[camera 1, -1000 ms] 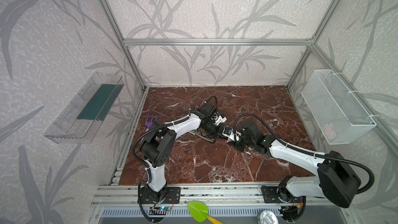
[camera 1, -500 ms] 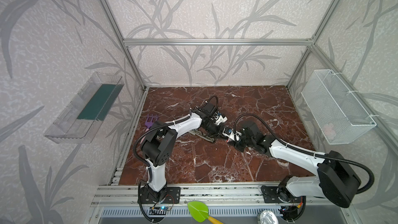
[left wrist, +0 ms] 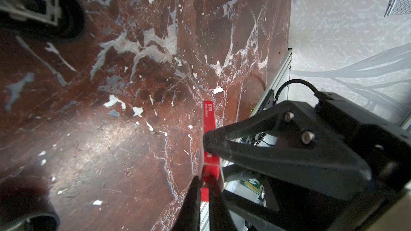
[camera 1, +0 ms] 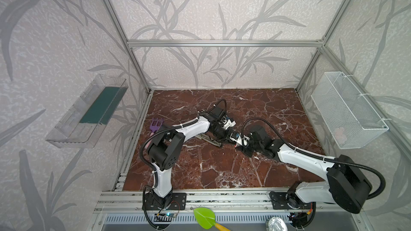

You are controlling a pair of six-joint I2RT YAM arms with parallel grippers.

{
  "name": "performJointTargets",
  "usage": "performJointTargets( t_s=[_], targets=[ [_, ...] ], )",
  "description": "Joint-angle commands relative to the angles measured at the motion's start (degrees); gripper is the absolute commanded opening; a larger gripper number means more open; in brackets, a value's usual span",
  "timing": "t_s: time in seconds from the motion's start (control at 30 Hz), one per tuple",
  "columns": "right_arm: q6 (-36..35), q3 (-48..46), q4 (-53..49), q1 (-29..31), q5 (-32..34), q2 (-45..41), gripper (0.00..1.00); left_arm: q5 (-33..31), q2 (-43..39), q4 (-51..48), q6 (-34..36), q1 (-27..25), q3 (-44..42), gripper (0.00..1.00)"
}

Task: Load the staples into the stapler
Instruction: 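Grip the staple box's end with the left gripper while the right holds it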

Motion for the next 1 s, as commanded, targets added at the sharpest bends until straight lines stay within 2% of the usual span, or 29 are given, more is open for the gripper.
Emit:
performJointTargets(
  t_s=[0.0,0.1,0.47,0.67,0.87,0.97],
  targets=[
    [0.4,2.6,13.9,1.2,-2.8,-1.1,0.39,2.2,1.7,-2.4,2.0,-3.7,1.0,0.14],
    [0.4,2.4,14.0,1.2,-2.4,-1.2,0.39,1.4,1.6,-3.1,2.2,-3.7,1.1,0.15],
    [0.6,0.2,14.7,1.2,-2.0,-3.1,0.38,-2.3,1.0,-5.3,3.2,-3.6,1.7,0.07],
    [1.0,0.2,15.9,1.1,-2.6,-3.0,0.38,-3.1,1.0,-5.2,3.2,-3.6,1.7,0.14],
    [1.2,0.1,16.4,1.2,-3.2,-3.0,0.38,-2.8,1.4,-4.8,3.0,-3.7,1.8,0.17],
    [1.2,0.1,16.1,1.1,-2.8,-3.0,0.38,-2.9,1.2,-5.0,3.0,-3.6,1.9,0.09]
  ],
)
